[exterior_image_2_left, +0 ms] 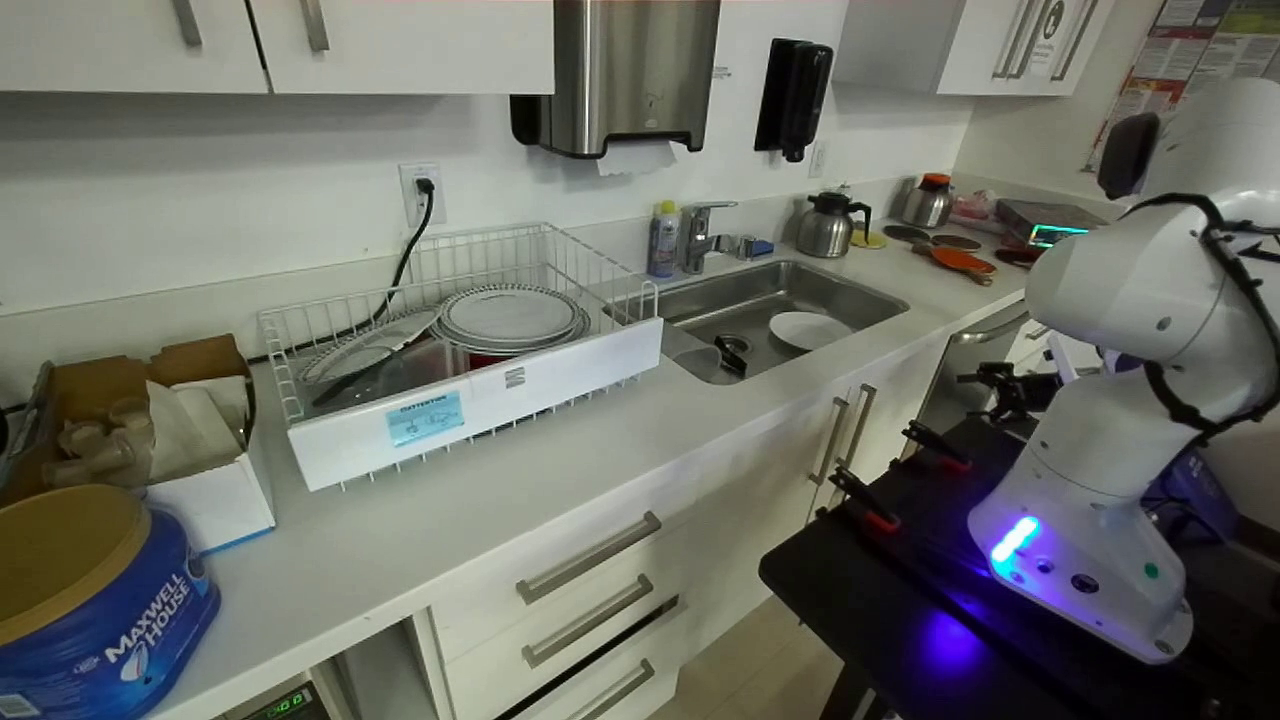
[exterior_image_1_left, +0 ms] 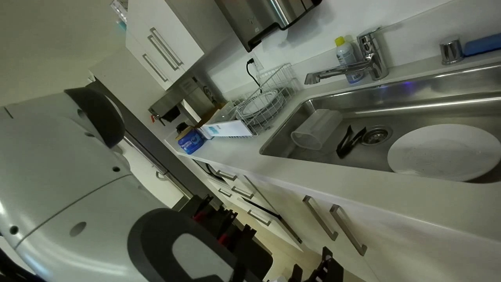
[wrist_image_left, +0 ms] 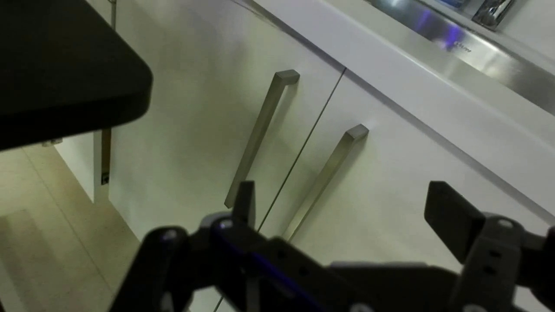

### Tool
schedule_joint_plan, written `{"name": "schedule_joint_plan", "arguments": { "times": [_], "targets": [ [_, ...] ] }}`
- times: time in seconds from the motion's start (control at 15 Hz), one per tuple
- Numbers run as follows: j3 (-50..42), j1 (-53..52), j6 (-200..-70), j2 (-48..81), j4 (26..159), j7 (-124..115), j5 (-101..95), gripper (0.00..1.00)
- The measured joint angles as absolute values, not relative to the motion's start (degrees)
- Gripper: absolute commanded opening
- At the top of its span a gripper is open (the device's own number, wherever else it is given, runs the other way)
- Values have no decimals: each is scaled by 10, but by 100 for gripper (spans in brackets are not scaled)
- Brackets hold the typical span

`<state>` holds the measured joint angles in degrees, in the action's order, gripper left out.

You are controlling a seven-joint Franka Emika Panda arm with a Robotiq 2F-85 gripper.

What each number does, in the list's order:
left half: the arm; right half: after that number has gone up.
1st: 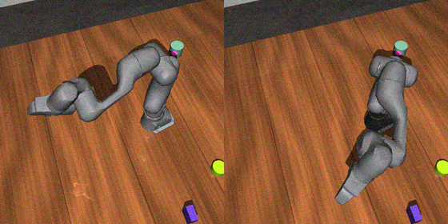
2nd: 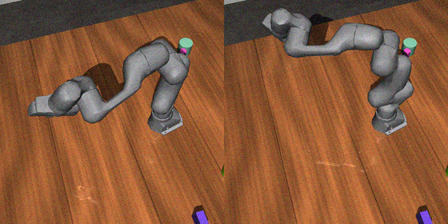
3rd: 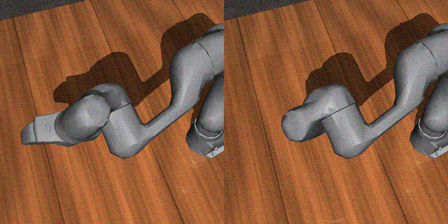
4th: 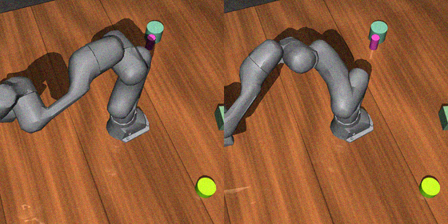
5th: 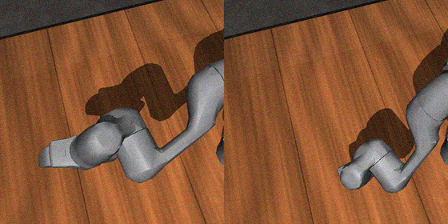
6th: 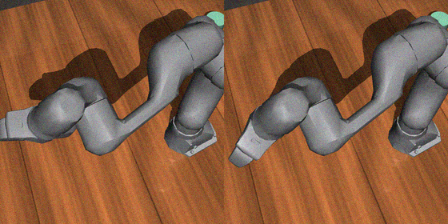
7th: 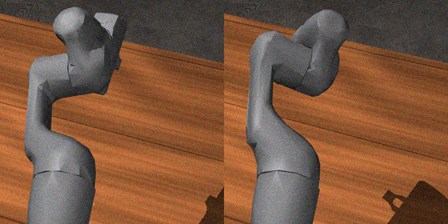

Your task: Open the bottom right cupboard door

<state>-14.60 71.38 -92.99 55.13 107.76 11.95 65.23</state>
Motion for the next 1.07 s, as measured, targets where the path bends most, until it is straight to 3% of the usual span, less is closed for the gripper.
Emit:
{"name": "schedule_joint_plan", "arguments": {
  "times": [1.07],
  "targets": [
    [-110, 691, -929, 656, 1051, 188, 798, 100]
  ]
}}
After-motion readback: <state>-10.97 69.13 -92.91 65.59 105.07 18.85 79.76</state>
